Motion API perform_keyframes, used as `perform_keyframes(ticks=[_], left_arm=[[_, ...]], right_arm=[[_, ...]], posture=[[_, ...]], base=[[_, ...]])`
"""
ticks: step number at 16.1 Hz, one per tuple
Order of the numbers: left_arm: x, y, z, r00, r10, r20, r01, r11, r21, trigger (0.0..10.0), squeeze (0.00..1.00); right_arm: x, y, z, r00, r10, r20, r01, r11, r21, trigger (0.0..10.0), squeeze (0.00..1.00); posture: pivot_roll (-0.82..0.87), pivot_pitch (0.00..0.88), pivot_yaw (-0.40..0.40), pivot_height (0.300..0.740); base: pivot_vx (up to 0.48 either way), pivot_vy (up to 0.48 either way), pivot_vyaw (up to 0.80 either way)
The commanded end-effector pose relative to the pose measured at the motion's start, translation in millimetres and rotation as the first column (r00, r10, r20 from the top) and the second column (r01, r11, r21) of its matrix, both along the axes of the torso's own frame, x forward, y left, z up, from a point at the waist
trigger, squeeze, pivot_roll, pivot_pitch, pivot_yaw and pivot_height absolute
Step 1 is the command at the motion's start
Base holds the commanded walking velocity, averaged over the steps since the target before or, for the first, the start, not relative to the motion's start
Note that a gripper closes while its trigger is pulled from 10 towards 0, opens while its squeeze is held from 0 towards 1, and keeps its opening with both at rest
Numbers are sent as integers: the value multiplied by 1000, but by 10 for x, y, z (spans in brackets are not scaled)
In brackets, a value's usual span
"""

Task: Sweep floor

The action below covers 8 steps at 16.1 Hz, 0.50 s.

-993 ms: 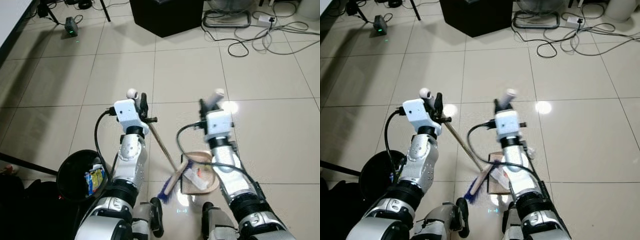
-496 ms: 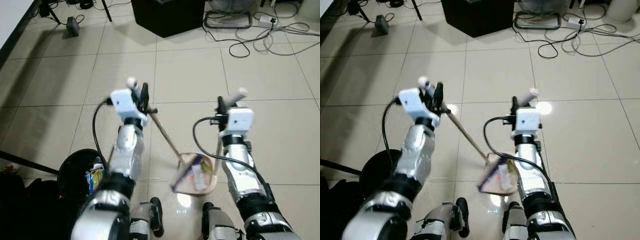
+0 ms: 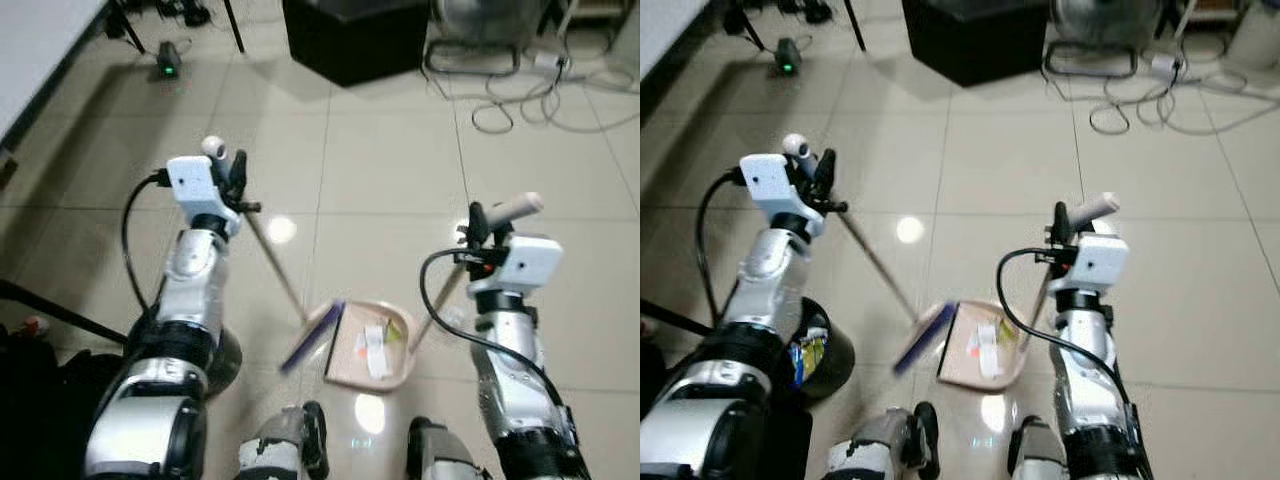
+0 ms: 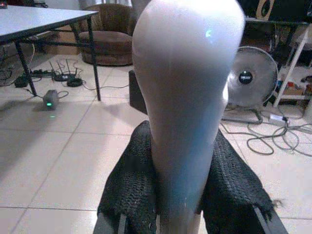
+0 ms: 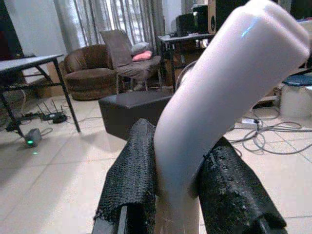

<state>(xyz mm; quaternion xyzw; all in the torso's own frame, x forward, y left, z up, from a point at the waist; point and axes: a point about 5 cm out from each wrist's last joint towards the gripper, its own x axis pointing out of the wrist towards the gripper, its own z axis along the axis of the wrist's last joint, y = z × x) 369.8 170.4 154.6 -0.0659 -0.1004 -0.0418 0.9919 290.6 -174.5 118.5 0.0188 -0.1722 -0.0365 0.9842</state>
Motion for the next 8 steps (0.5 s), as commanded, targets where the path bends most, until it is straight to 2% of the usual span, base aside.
perform_keyframes(ticks=[1, 4, 6, 8], left_arm=[[-40, 86, -33, 1000, -19, -20, 19, 1000, 21, 10000, 0], [-128, 138, -135, 998, -36, -57, 38, 999, 27, 10000, 0], [-246, 213, -268, 994, -17, -110, 18, 1000, 13, 10000, 0], [-351, 254, -361, 990, -3, -144, 5, 1000, 13, 10000, 0]], right_arm=[[-27, -24, 158, 999, 13, 30, -14, 999, 44, 10000, 0], [-71, -96, 312, 999, 14, 32, -15, 999, 46, 10000, 0], [-112, -171, 571, 998, 26, 53, -29, 999, 44, 10000, 0], [-100, -179, 767, 997, 56, 51, -58, 997, 49, 10000, 0]], posture=[[70, 81, 118, 740], [55, 69, 116, 740], [44, 57, 112, 740], [28, 46, 104, 740]], base=[[0, 0, 0], [0, 0, 0], [0, 0, 0], [0, 0, 0]])
